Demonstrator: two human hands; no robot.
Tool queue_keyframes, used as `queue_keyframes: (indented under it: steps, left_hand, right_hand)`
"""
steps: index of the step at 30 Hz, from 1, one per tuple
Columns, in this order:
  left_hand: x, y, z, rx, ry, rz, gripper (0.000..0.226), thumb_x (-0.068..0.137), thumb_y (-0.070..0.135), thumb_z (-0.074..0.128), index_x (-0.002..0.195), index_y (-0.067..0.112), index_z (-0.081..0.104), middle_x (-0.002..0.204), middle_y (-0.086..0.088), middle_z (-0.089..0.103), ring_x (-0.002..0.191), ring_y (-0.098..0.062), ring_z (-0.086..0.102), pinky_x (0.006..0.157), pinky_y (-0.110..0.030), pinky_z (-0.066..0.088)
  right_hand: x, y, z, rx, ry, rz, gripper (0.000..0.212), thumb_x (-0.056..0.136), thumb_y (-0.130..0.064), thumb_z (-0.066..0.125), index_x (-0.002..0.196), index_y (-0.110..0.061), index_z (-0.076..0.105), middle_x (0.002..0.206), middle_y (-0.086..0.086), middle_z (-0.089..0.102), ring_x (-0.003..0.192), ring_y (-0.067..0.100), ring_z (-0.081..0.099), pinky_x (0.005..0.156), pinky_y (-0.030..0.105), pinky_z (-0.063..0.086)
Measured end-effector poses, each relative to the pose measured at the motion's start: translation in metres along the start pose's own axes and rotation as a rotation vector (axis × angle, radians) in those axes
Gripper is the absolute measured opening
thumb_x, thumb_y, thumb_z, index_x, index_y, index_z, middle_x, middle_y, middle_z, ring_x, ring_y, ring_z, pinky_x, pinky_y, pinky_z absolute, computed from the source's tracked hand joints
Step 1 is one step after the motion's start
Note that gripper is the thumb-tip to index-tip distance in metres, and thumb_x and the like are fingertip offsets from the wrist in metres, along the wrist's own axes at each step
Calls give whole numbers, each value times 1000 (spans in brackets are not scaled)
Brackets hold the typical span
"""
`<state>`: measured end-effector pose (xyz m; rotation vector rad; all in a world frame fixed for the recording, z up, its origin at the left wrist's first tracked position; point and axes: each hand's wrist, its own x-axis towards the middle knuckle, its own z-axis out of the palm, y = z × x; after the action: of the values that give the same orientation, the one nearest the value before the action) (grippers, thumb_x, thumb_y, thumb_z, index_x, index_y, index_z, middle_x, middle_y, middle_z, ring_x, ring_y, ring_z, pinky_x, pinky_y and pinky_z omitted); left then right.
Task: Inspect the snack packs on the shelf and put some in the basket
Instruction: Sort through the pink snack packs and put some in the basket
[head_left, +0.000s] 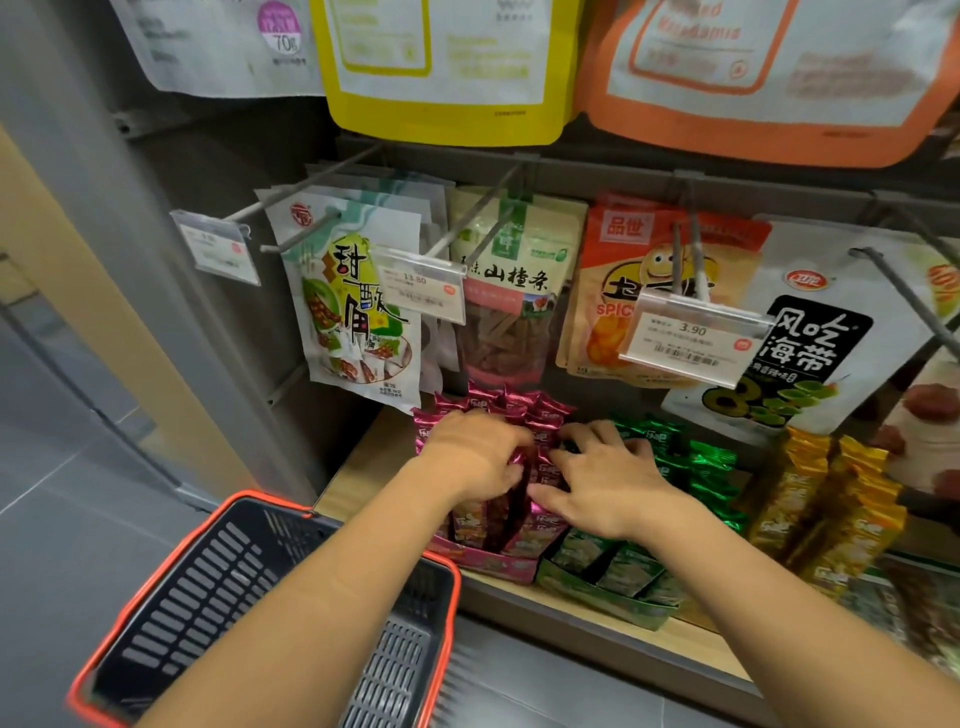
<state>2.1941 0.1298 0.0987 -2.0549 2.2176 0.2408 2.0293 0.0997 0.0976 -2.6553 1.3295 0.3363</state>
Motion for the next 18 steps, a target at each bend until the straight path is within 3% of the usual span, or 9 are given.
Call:
queue_keyframes:
  steps: [3,5,11,18]
  left_hand:
    - [-1,-2,-4,40,-55,33,44,91,44,55,134,36,47,126,-2,60,119,-27,52,96,-42,38]
    - [-2,-2,-6,58,-67,57,49,89,42,59,136,36,45,127,-1,60,119,-27,53,97,-41,39]
    - [-3,1,-7,37,0,50,41,89,40,64,129,36,56,119,-2,65,113,-28,56,89,-37,45]
    - [-20,-2,-46,-248,227,51,33,92,37,63,124,31,61,117,-2,65,110,-23,58,92,-37,48]
  right_hand:
    - [-7,5,6,125,19,-32,81,82,-81,29,147,-33,33,158,-4,18,144,22,8,111,59,15]
    - [-13,5,13,133,105,-75,82,81,-79,37,148,-33,29,157,-8,18,144,18,8,111,57,16]
    - [-18,-3,26,128,284,-45,54,92,-58,48,139,-32,46,150,-11,33,140,16,18,103,51,27]
    - [-14,-4,30,146,298,10,54,89,-61,51,135,-33,50,151,-11,33,139,18,16,103,52,26]
